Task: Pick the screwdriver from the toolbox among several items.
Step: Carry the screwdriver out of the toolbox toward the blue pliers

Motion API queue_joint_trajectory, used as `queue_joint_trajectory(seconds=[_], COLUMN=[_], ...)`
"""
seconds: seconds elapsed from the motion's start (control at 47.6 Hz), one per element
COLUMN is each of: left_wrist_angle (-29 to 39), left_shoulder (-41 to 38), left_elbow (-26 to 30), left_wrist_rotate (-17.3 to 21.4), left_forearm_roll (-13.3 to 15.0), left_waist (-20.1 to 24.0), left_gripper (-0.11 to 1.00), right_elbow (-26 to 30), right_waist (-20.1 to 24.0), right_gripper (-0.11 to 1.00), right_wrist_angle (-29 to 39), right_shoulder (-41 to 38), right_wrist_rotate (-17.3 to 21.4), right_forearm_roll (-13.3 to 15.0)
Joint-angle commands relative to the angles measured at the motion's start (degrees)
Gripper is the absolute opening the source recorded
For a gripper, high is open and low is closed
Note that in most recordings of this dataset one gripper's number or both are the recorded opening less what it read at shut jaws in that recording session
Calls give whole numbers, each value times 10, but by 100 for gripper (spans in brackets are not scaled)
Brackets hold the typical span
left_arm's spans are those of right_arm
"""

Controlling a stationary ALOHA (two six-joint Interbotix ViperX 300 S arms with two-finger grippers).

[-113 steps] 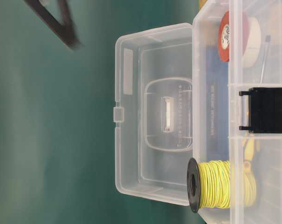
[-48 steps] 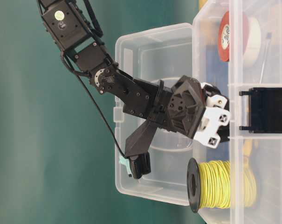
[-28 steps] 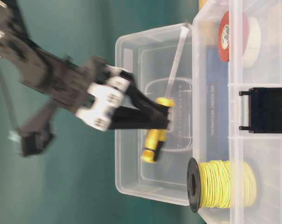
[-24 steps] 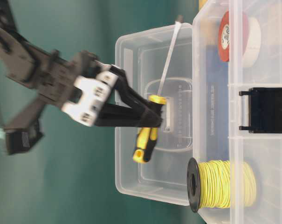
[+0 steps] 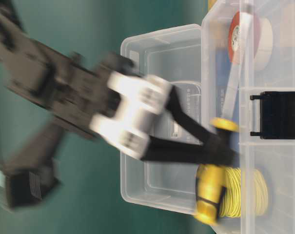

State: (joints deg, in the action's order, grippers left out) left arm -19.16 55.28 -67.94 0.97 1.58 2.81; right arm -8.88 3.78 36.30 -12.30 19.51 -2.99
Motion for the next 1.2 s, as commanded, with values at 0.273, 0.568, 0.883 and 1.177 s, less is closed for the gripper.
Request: queue_joint_trajectory(seconds=[0.273,0.568,0.883,1.177], left_wrist_angle=[-5,-4,-3,-1], left_shoulder=[-3,-3,0,4], left_elbow=[5,4,4,2], left_wrist_rotate=[0,-2,-3,-3], left_forearm_roll=[1,1,1,1], left_waist=[1,1,1,1], left_gripper=[1,1,1,1], right_elbow=[67,65,64,59], right_waist=[41,44,43,44], right_gripper=[26,26,26,77], right_wrist_angle=[-30,-31,-18,48], right_shoulder=[-102,-142,-144,-46], right_wrist_rotate=[22,61,65,70], right_forearm_roll=[-11,-11,-11,8])
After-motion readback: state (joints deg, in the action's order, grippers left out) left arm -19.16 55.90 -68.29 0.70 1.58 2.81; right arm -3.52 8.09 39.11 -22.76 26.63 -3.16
